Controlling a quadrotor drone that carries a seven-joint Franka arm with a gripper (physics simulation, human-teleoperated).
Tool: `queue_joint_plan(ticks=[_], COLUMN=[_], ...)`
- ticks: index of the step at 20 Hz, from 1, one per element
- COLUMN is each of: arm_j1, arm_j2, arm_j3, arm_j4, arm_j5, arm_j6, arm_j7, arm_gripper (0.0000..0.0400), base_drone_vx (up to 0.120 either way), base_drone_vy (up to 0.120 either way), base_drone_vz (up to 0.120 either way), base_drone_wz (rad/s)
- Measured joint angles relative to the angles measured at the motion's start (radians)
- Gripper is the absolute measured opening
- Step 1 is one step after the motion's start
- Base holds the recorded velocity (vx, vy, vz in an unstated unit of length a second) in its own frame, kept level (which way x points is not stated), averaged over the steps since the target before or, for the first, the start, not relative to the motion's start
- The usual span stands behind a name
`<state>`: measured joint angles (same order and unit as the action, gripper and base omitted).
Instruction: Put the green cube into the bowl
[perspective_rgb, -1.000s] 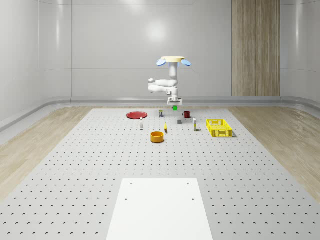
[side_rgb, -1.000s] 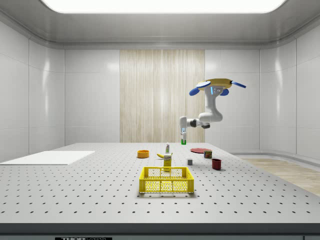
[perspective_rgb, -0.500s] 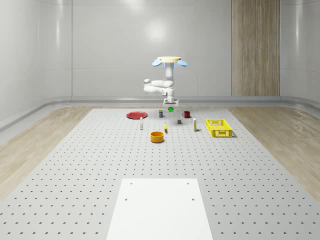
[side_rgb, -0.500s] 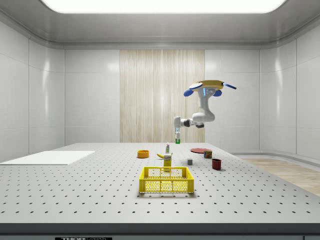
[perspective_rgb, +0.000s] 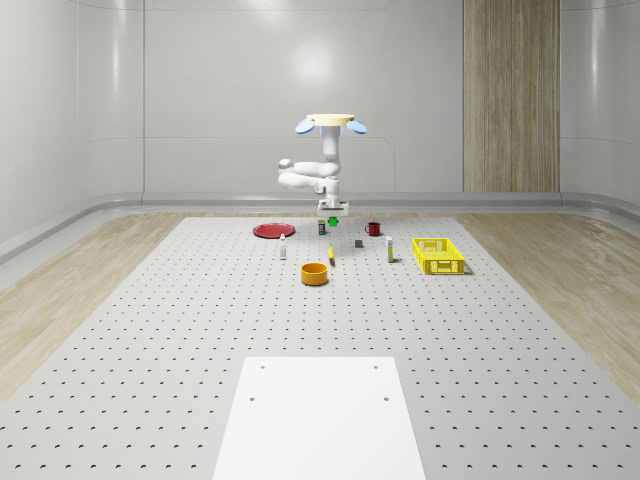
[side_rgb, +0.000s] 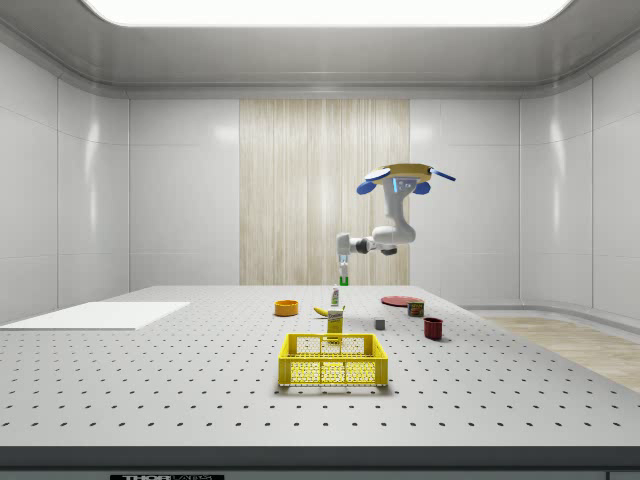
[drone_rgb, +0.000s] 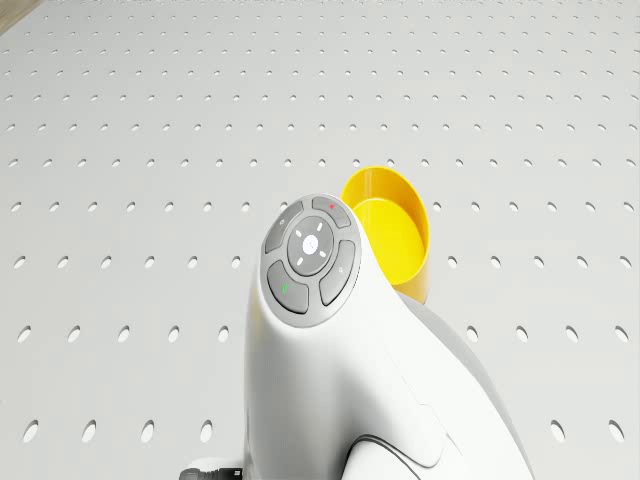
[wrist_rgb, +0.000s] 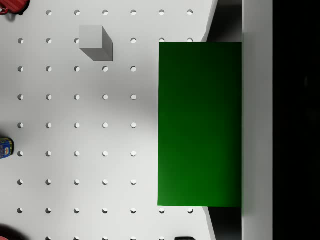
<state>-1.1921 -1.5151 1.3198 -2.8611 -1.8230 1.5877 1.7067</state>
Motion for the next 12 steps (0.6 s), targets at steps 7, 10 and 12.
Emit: queue_joint_plan(ticks=[7,10,12], arm_j1=[-0.002,-0.002,-0.003], arm_j2=[-0.006,-0.008,-0.009], arm_j3=[0.001,0.001,0.001], arm_j4=[0.000,0.000,0.000], arm_j5=[0.002,0.003,0.004], arm_j6=[0.005,0.008,0.009], arm_j7=[0.001,0.001,0.002], arm_gripper=[0.0250,0.0250,0.0250], base_drone_vx=[0.120,0.120,0.120], base_drone_vy=[-0.120,-0.120,-0.120], base_drone_vz=[0.000,0.000,0.000], base_drone_wz=[0.000,0.000,0.000])
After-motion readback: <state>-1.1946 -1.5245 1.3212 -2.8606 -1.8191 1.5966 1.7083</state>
